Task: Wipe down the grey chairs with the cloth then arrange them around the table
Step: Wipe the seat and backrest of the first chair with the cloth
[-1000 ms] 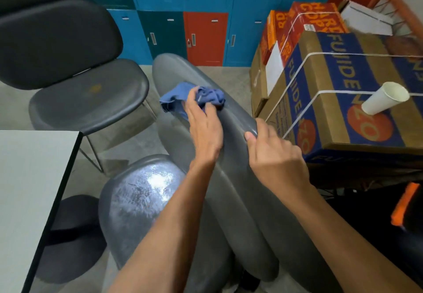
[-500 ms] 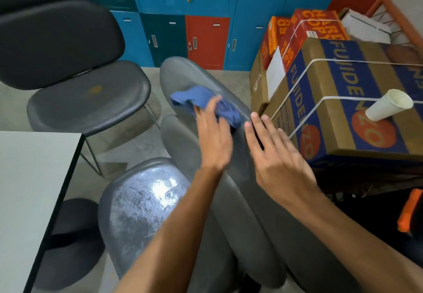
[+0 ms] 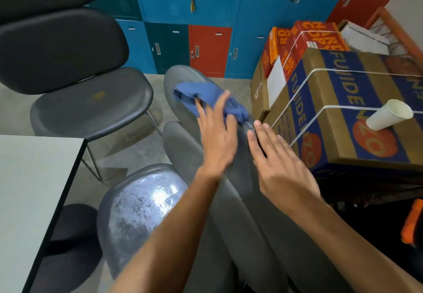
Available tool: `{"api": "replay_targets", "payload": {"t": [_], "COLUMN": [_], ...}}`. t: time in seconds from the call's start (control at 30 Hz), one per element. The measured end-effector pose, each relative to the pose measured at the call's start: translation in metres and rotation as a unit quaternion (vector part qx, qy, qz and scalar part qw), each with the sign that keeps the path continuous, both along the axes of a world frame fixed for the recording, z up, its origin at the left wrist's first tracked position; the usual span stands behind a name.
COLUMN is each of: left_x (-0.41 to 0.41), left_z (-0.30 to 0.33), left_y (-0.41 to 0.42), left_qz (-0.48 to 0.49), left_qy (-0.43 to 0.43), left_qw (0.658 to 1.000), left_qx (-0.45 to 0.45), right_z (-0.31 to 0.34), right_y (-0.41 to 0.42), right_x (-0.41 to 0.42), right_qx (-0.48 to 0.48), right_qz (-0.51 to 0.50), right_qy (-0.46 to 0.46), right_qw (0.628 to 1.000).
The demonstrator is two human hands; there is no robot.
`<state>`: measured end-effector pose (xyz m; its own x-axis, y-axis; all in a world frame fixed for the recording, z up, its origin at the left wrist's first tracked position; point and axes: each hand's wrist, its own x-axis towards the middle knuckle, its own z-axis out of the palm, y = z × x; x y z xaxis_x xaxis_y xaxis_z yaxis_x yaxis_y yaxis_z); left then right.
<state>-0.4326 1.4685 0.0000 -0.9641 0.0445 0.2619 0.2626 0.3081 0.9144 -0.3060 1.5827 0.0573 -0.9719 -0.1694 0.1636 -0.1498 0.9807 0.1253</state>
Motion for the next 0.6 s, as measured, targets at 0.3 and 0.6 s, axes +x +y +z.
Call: {"api": "replay_targets", "payload": {"t": [0.3,0.6], "left_x": [-0.059,0.050], "left_z": [0.000,-0.030], "left_y": [-0.027,-0.008], "left_qz": [0.082,-0.024], "left_qy": [-0.094,-0.080], "left_qw": [0.989,0.996], "left_qx": [0.074,0.041], "right_z": [-0.001,0.001], "right_y": [0.001,-0.003], "right_x": [-0.001,-0.003], "right_qx": [-0.015,-0.011], "right_qz": [-0.010,-0.030], "right_qy": [-0.011,-0.040], "right_qw": [1.000,0.999]}}
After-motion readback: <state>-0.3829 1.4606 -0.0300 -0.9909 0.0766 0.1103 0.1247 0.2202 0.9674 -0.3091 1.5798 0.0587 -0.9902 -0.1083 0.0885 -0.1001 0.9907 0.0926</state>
